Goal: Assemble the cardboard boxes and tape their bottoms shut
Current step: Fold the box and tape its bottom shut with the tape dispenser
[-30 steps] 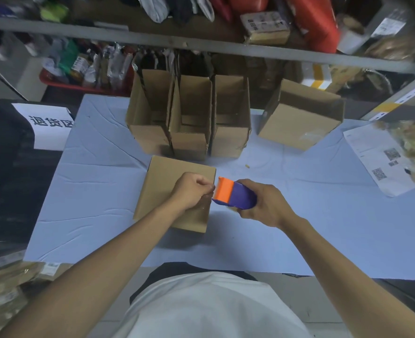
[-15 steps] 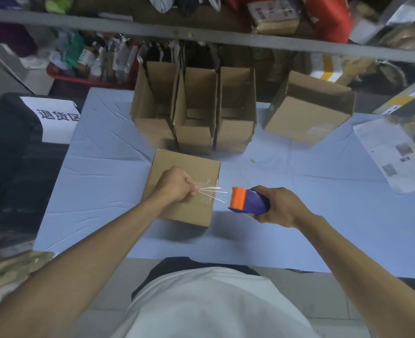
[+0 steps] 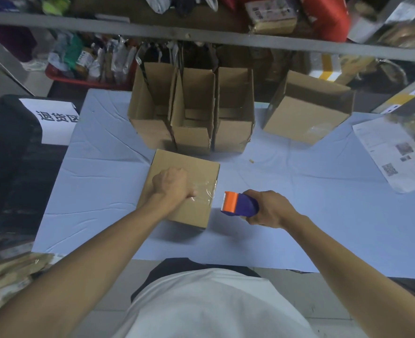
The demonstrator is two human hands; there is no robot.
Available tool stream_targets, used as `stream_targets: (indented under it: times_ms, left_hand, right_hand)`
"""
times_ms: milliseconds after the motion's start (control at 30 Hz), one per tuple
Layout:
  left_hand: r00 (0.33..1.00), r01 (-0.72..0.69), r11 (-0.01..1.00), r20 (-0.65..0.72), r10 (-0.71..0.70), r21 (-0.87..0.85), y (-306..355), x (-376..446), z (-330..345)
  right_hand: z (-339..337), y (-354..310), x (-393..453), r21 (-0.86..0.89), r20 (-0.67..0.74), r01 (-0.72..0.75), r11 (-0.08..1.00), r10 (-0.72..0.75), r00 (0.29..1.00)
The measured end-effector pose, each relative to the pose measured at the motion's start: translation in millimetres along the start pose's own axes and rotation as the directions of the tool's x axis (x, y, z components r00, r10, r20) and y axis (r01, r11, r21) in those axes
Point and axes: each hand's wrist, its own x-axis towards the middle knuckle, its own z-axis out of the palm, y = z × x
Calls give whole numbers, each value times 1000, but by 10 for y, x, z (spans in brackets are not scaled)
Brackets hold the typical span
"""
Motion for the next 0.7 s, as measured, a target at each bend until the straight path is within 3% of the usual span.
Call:
stream_targets:
  times_ms: [67,133,167,267,300,400,500,600,700]
  left_hand:
    - [968,-247,960,17,251,-134,-11,-1,62]
    - [848,-509,826,24,530,-244,-9,-47,153]
    - [805,-553,781,54,591,-290,-19,-64,198]
    - [802,-497,803,177,570,-329,-63,-14,259]
    - [793,-517,795,173,584,-315,-66,-16,265]
    - [857,-421,790,90,508,-445,11,-17,247]
    - [827,-496,797,91,554,-344,50,26,248]
    - [835,-434,845,214,508,-312,122,-10,280]
    - [891,-394,887,138,433,-242,225,-53,297]
  right_hand:
    - [10,-40,35,-15,22,1,1000,0,1000]
    - [5,-71,76,-38,44,-13,999,15,999]
    - [0,-84,96,-53,51,-23,998,25,998]
    - [-4,-219,134,-114,65,-49,992,57,996]
    - [-7,-290,156,-114,82,-69,991,78,994]
    - [-88,-451,223,-145,130,-164,976,183,974]
    - [-164,-426,214,-359,202,-164,919,248,948]
    - [-138,-293,143,-262,112,-220,940,256,960]
    - [-162,-199,123,-129,-93,-298,946,287,953]
